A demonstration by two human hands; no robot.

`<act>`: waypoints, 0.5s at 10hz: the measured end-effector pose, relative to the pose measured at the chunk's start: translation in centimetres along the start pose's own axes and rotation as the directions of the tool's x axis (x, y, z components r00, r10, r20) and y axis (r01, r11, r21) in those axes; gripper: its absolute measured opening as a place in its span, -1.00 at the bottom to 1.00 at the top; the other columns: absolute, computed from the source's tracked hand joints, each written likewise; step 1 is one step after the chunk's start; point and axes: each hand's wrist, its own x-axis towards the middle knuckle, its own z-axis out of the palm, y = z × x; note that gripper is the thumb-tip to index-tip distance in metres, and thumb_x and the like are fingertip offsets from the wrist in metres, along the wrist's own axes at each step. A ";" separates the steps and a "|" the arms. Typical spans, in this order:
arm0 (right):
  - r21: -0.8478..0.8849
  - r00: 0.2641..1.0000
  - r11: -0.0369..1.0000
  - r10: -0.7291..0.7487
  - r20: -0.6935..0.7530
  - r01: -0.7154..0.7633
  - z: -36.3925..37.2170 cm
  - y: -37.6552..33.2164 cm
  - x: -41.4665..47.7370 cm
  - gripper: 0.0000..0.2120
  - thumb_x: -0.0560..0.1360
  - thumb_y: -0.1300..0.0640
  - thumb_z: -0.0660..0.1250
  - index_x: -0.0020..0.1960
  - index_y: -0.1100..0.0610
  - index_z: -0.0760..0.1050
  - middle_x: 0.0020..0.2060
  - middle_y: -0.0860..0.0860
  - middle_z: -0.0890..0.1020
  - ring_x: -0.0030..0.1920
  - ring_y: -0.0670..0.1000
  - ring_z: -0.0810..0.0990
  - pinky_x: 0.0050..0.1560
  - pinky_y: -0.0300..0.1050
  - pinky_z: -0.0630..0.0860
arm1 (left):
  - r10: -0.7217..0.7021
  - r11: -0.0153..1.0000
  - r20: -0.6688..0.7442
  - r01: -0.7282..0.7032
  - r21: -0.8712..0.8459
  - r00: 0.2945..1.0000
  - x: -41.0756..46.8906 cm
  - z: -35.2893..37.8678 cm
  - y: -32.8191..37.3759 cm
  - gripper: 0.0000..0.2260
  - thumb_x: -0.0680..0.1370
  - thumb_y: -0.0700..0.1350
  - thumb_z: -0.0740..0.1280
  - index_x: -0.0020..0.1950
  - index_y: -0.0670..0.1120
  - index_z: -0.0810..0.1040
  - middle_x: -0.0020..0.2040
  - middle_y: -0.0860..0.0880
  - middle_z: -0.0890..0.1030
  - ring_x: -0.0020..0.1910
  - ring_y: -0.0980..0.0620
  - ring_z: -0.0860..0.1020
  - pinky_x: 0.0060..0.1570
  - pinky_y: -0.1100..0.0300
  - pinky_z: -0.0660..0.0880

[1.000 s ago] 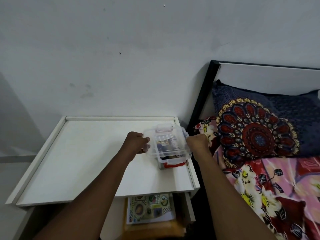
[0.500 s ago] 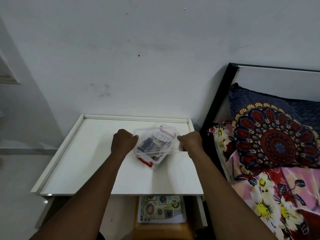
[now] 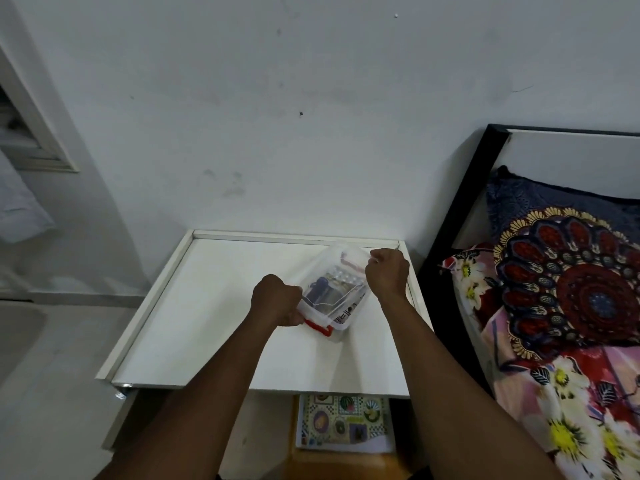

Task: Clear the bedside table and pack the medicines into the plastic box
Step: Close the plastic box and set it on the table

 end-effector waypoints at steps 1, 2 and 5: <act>-0.045 0.999 0.999 0.004 -0.043 -0.005 -0.7 -0.2 -0.5 -0.77 0.40 0.36 0.33 0.02 0.36 0.66 0.03 0.25 0.71 0.13 0.24 0.66 0.12 -0.03 0.61 | 0.047 0.997 -0.045 -0.044 0.067 0.998 1.1 0.1 0.2 -0.82 0.44 -0.15 0.44 -0.24 -0.18 0.48 -0.19 -0.22 0.68 -0.21 -0.20 0.72 -0.22 0.08 0.67; -0.136 0.999 0.989 0.048 -0.024 -0.051 -1.1 -0.4 -1.7 -0.85 0.35 0.33 0.37 -0.09 0.32 0.62 -0.13 0.19 0.68 -0.04 0.32 0.63 -0.12 -0.01 0.59 | 0.120 0.987 -0.107 -0.107 0.123 0.987 1.7 -0.3 0.4 -0.81 0.42 -0.15 0.46 -0.18 -0.19 0.48 -0.27 -0.05 0.56 -0.21 -0.13 0.61 -0.34 0.27 0.42; -0.145 0.988 0.978 0.154 0.026 -0.149 -0.8 0.3 -1.5 -0.73 0.35 0.20 0.41 -0.30 0.15 0.29 -0.39 0.02 0.44 -0.46 0.00 0.41 -0.49 -0.29 0.19 | 0.206 0.978 -0.226 -0.195 0.072 0.952 2.2 -0.9 0.2 -0.72 0.45 -0.15 0.46 -0.40 -0.02 0.45 -0.44 0.09 0.40 -0.51 0.21 0.36 -0.69 0.44 0.28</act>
